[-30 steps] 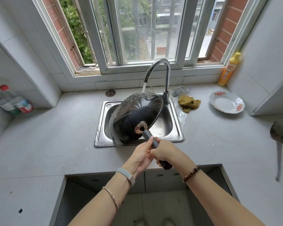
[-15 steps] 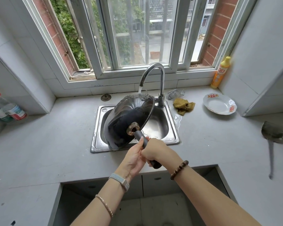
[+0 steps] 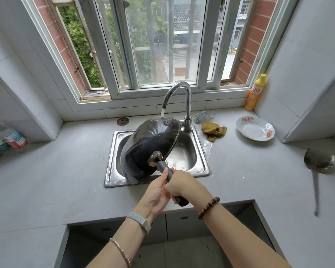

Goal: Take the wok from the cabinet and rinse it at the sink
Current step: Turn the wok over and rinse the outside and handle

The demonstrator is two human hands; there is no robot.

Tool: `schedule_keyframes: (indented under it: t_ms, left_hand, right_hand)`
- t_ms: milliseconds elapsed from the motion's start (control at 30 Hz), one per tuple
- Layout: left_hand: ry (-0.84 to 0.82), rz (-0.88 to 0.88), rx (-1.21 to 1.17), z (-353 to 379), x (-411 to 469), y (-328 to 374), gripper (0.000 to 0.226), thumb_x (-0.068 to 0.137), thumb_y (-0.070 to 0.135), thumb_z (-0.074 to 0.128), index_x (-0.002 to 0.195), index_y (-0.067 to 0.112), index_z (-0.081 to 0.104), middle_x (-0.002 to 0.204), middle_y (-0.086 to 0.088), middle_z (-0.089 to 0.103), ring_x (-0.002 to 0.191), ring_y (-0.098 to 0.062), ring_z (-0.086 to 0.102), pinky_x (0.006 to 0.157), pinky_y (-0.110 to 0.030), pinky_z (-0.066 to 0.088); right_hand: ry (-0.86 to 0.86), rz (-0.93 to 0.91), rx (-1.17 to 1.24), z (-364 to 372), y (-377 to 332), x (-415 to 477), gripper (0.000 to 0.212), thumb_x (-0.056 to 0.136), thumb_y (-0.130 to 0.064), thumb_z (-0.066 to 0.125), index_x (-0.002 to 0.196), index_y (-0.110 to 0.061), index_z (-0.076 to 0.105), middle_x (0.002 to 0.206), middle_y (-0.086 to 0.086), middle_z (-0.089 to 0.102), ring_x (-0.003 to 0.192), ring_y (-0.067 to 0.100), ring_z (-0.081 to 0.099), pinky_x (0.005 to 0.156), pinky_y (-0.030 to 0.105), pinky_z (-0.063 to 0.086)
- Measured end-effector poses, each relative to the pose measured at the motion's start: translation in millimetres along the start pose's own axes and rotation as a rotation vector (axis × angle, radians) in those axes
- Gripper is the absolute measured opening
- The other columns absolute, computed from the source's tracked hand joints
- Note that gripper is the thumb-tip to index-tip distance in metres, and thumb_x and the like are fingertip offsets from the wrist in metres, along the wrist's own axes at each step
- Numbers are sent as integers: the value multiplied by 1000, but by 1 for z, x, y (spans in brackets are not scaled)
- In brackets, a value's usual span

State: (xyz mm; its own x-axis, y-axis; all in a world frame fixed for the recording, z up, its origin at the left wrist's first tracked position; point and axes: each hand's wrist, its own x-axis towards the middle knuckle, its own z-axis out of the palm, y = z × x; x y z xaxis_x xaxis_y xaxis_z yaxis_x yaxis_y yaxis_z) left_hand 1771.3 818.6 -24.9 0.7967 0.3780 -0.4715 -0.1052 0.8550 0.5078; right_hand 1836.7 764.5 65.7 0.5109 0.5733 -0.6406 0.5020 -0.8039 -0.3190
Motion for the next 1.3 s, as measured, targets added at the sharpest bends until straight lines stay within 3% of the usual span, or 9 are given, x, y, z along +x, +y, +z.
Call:
schedule_keyframes:
  t_ms: [167, 267, 400, 433, 633, 800, 1033, 1133, 1300]
  left_hand:
    - [5, -36, 42, -3, 2, -8, 27, 94, 24, 54, 109, 3, 62, 106, -17, 66, 100, -25, 62, 106, -39, 40]
    - [24, -58, 67, -2, 6, -15, 26, 92, 24, 56, 104, 3, 64, 97, -14, 68, 89, -21, 64, 96, -34, 47]
    - [44, -76, 128, -3, 8, -25, 23, 95, 22, 53, 102, 2, 61, 88, -11, 69, 72, -17, 68, 64, -25, 57]
    - [51, -84, 141, -3, 8, -26, 22, 96, 22, 52, 101, 2, 61, 86, -11, 69, 67, -16, 68, 57, -23, 56]
    - [70, -107, 256, -5, 10, -33, 21, 95, 23, 55, 97, 5, 64, 80, -6, 71, 56, -12, 64, 40, -20, 46]
    - [65, -94, 288, -11, 15, -37, 25, 92, 22, 59, 103, 0, 62, 88, -11, 70, 70, -16, 67, 53, -22, 53]
    - [108, -97, 364, -19, 16, -30, 26, 93, 23, 59, 103, 0, 64, 87, -11, 71, 59, -14, 65, 42, -21, 47]
    - [119, -95, 392, -26, 16, -23, 24, 93, 24, 59, 99, 1, 64, 84, -9, 72, 60, -14, 65, 44, -22, 48]
    - [94, -94, 442, -43, 17, -12, 26, 93, 26, 58, 101, 1, 64, 86, -7, 72, 67, -14, 63, 52, -21, 47]
  right_hand:
    - [-22, 44, 164, 10, 14, 7, 64, 82, -6, 61, 141, -10, 37, 113, 17, 66, 95, 30, 68, 85, 36, 57]
    - [-26, 57, 267, 19, 25, 13, 44, 80, -11, 56, 123, -10, 48, 94, 15, 68, 77, 28, 64, 82, 38, 58]
    - [-84, 137, 474, 27, 40, 18, 5, 82, -11, 54, 85, -9, 51, 64, 10, 58, 62, 23, 58, 85, 39, 56]
    - [-101, 154, 517, 29, 43, 20, 6, 84, -10, 54, 80, -9, 49, 61, 10, 56, 59, 21, 56, 82, 38, 55]
    - [-179, 189, 687, 41, 55, 34, 8, 87, -10, 51, 94, -9, 50, 63, 8, 53, 52, 15, 50, 70, 32, 47]
    - [-211, 177, 808, 44, 62, 35, 10, 92, -8, 48, 83, -10, 46, 60, 5, 46, 44, 8, 44, 43, 21, 41]
    - [-209, 138, 855, 52, 55, 40, 3, 94, -9, 48, 93, -8, 46, 60, 5, 47, 38, 6, 45, 41, 18, 42]
    - [-189, 144, 877, 62, 48, 45, 7, 92, -9, 49, 86, -7, 47, 58, 6, 47, 43, 10, 45, 42, 21, 42]
    - [-142, 173, 934, 79, 37, 58, 15, 89, -10, 50, 103, -5, 49, 57, 6, 50, 39, 10, 46, 39, 21, 41]
